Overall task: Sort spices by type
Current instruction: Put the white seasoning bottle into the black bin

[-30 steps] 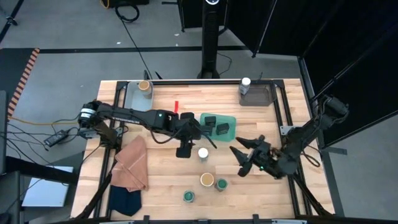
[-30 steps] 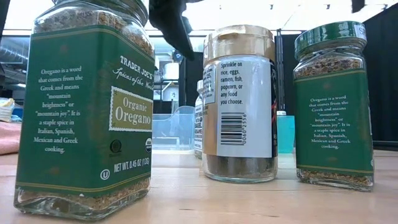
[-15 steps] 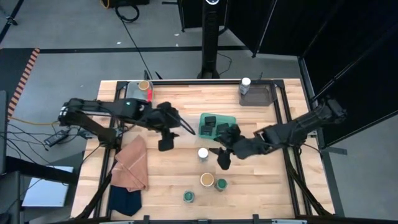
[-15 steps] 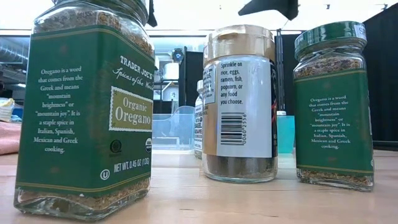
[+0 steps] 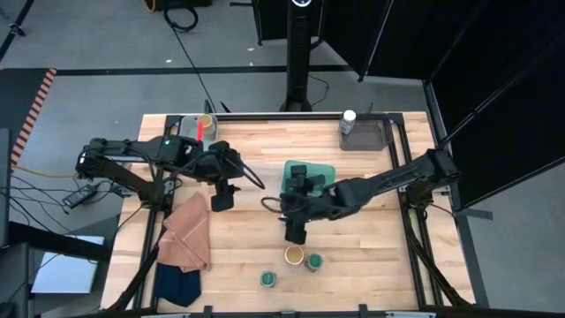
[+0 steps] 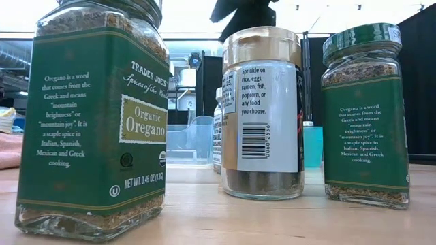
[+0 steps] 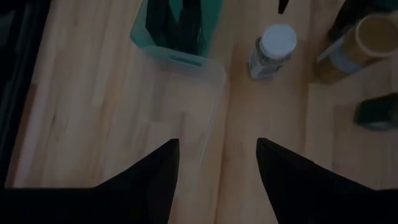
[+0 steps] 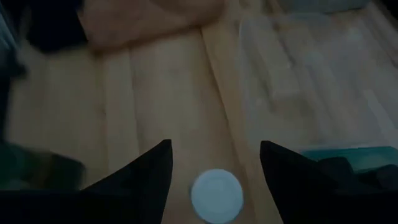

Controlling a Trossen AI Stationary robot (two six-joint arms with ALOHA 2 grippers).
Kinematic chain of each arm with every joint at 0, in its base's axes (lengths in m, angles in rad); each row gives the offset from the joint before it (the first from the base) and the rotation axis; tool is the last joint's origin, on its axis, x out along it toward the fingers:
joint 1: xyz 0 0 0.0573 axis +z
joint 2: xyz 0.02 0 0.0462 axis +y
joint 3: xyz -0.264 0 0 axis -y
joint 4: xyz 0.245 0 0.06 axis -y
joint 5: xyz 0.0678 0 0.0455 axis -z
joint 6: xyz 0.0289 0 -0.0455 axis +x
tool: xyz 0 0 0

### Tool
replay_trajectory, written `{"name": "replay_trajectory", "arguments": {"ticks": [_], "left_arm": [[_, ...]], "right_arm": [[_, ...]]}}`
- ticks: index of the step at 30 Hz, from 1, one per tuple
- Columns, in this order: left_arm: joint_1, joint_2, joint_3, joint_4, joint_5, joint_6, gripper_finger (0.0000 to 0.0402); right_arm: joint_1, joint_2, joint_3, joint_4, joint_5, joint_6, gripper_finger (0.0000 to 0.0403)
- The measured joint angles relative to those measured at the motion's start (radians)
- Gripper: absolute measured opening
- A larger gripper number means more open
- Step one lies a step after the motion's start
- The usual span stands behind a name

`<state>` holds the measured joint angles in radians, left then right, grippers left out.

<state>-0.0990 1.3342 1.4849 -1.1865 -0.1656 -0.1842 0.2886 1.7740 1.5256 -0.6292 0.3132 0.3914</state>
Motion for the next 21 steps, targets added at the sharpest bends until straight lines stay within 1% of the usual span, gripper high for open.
{"name": "replay_trajectory", "arguments": {"ticks": [3,9,21], "left_arm": [[0.0,0.004,0.0,-0.001,-0.013,0.023,0.0219],[0.0,0.003,0.0,-0.02,-0.025,0.048,0.0219],[0.0,0.003,0.0,-0.021,-0.037,0.138,0.0218]], "right_arm": [[0.001,0.047,0.043,-0.066,-0.002,-0.081,0.0249],[0.003,0.105,0.117,-0.152,-0.01,-0.175,0.025],[-0.031,0.107,0.122,-0.226,-0.074,-0.183,0.0267]]}}
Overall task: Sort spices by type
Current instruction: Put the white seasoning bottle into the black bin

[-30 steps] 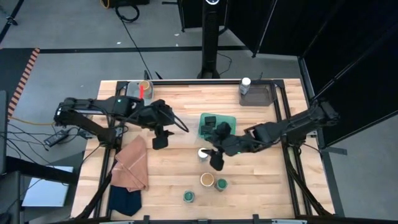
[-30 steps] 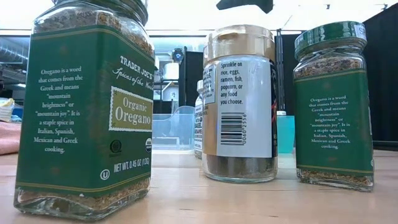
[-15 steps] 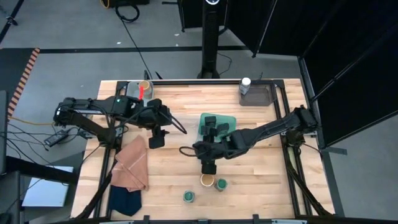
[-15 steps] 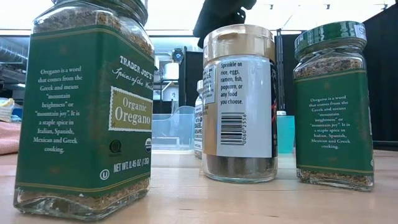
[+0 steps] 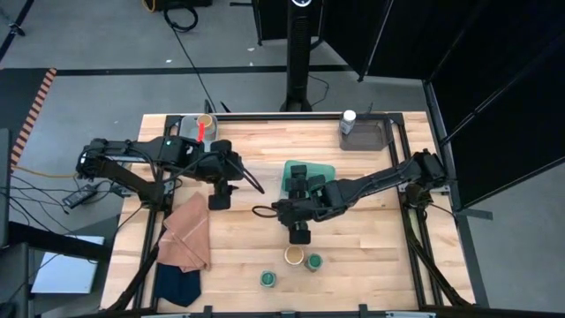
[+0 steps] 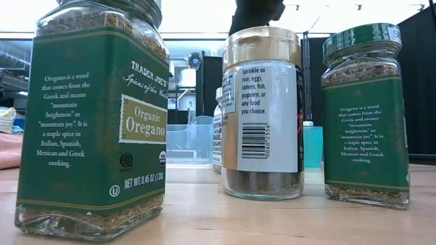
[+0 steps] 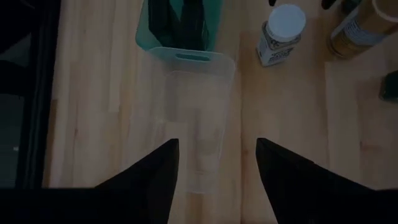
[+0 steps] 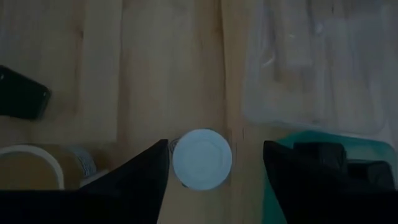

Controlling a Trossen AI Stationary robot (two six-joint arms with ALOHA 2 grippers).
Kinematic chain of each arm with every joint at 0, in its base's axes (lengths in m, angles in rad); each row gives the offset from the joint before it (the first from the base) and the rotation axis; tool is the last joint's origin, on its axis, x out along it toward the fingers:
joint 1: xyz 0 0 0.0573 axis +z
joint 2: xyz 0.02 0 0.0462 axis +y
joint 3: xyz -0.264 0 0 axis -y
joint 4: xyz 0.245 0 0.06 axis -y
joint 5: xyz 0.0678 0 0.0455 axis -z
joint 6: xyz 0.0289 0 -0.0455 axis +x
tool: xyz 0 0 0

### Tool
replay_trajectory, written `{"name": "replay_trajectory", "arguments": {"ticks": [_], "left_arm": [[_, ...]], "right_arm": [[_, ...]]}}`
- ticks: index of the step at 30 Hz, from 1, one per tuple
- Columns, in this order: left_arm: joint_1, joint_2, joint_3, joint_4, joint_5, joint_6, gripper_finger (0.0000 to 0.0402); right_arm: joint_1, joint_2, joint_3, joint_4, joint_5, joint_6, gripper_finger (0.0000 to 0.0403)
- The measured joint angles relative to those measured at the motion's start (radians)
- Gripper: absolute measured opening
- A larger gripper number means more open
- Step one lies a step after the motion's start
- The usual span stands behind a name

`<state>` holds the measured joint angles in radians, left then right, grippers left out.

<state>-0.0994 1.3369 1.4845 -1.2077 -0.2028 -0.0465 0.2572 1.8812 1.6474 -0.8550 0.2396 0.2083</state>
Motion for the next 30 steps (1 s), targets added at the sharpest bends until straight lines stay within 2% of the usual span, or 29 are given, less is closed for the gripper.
{"name": "replay_trajectory", "arguments": {"ticks": [10,16,24,30], "left_arm": [[0.0,0.0,0.0,0.002,-0.015,0.058,0.0218],[0.0,0.0,0.0,0.006,-0.015,0.065,0.0219],[0.001,0.0,0.0,0.008,-0.016,0.068,0.0219],[0.001,0.0,0.0,0.01,-0.017,0.068,0.0219]], "right_arm": [[-0.039,0.0,-0.001,-0.004,-0.031,-0.014,0.0275],[-0.059,0.051,-0.002,0.028,-0.076,-0.017,0.0275],[-0.058,0.063,-0.002,0.043,-0.032,0.031,0.0275],[-0.056,0.064,-0.002,0.031,-0.082,0.055,0.0275]]}}
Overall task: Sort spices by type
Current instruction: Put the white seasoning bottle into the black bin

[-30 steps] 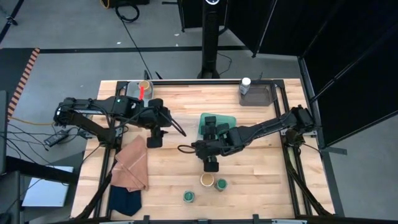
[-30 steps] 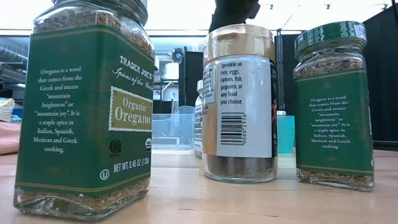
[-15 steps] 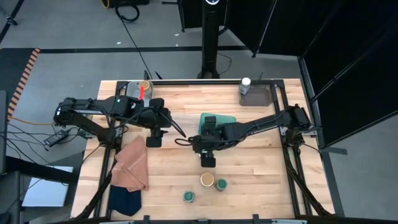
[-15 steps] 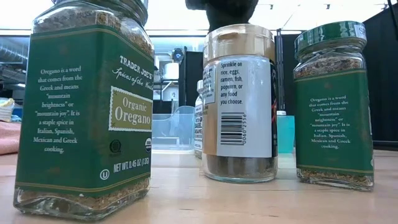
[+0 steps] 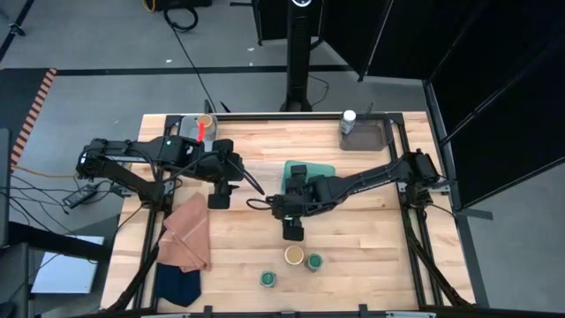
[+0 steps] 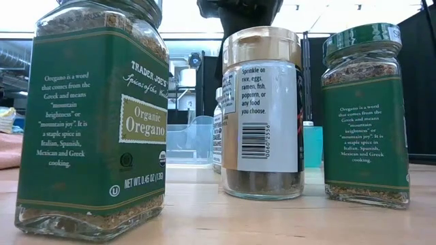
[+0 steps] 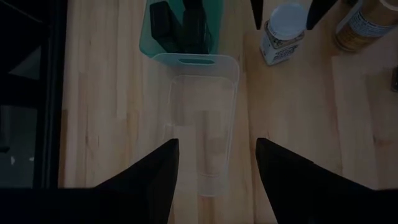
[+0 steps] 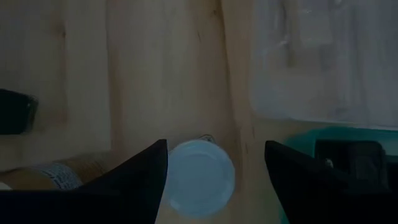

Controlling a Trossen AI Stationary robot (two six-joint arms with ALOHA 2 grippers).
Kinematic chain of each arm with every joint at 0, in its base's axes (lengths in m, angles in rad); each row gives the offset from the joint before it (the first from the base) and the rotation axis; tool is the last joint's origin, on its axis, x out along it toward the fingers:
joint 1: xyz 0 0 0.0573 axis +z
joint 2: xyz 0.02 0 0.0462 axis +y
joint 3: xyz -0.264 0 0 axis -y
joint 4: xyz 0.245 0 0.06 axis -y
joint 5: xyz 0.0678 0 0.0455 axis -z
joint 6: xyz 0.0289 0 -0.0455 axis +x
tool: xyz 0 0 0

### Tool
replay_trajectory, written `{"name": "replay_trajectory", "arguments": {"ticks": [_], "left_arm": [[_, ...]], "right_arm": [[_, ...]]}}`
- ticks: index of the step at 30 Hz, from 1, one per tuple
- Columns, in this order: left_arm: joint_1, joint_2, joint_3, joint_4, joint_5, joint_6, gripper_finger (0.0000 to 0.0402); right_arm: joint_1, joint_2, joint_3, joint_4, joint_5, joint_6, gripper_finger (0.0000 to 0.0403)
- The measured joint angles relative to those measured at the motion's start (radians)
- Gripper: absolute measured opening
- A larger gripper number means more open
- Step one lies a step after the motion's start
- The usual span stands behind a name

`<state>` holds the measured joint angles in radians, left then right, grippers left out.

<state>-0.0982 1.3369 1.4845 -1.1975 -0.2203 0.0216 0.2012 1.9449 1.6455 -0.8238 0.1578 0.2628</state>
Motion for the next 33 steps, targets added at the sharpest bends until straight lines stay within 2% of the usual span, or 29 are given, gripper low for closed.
{"name": "replay_trajectory", "arguments": {"ticks": [12,33], "left_arm": [[0.0,0.0,0.0,0.0,-0.004,0.0,0.0219],[0.0,0.0,0.0,0.028,-0.019,0.004,0.0219]], "right_arm": [[0.007,-0.001,-0.056,0.049,0.0,0.06,0.0275],[0.015,0.002,-0.067,0.008,0.005,0.063,0.0274]]}}
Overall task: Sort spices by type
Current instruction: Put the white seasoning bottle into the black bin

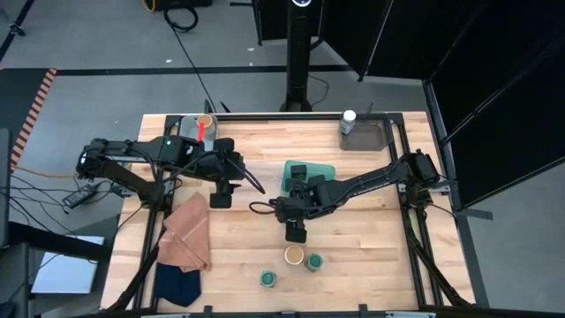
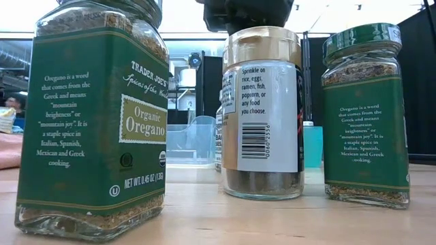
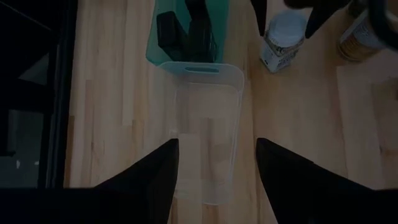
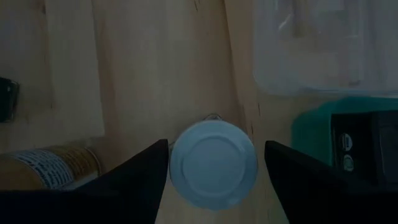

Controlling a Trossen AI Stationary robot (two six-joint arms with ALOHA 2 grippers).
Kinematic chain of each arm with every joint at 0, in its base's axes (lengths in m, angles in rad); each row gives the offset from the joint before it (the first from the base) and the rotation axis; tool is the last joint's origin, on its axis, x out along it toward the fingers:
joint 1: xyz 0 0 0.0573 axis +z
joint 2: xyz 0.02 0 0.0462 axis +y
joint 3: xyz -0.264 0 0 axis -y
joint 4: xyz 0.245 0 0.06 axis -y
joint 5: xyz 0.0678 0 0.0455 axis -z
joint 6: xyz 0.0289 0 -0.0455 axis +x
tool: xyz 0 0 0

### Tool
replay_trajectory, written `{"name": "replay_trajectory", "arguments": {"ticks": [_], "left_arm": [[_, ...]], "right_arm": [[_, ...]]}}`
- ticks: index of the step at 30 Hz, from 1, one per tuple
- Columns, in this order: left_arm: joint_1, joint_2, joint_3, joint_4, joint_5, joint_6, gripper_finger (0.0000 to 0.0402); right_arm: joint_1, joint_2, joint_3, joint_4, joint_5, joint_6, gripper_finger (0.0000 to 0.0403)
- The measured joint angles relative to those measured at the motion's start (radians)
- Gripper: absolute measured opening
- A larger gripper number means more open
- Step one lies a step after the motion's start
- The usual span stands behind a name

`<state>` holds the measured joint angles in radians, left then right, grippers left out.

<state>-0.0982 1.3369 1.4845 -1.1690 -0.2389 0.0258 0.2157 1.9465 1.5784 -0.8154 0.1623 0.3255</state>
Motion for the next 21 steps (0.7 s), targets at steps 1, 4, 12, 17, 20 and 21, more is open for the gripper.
{"name": "replay_trajectory", "arguments": {"ticks": [1,4,12,17,20,21], "left_arm": [[0.0,0.0,0.0,0.001,0.0,0.0,0.0219],[0.0,0.0,0.0,0.0,0.0,0.0,0.0219],[0.0,0.0,0.0,0.0,0.0,0.002,0.0219],[0.0,0.0,0.0,0.0,0.001,0.016,0.0219],[0.0,0.0,0.0,0.001,0.0,0.015,0.0219],[0.0,0.0,0.0,0.004,0.0,0.015,0.0219]], "right_arm": [[0.0,0.0,-0.005,-0.003,0.0,0.01,0.0274],[0.001,0.0,-0.016,-0.007,-0.014,0.016,0.0274],[0.001,0.0,-0.016,0.007,0.025,0.016,0.0257],[-0.002,0.0,-0.016,0.006,0.025,0.044,0.0234],[-0.006,0.0,-0.016,0.008,0.024,0.097,0.0212],[-0.007,-0.001,-0.016,0.008,0.024,0.109,0.0208]]}}
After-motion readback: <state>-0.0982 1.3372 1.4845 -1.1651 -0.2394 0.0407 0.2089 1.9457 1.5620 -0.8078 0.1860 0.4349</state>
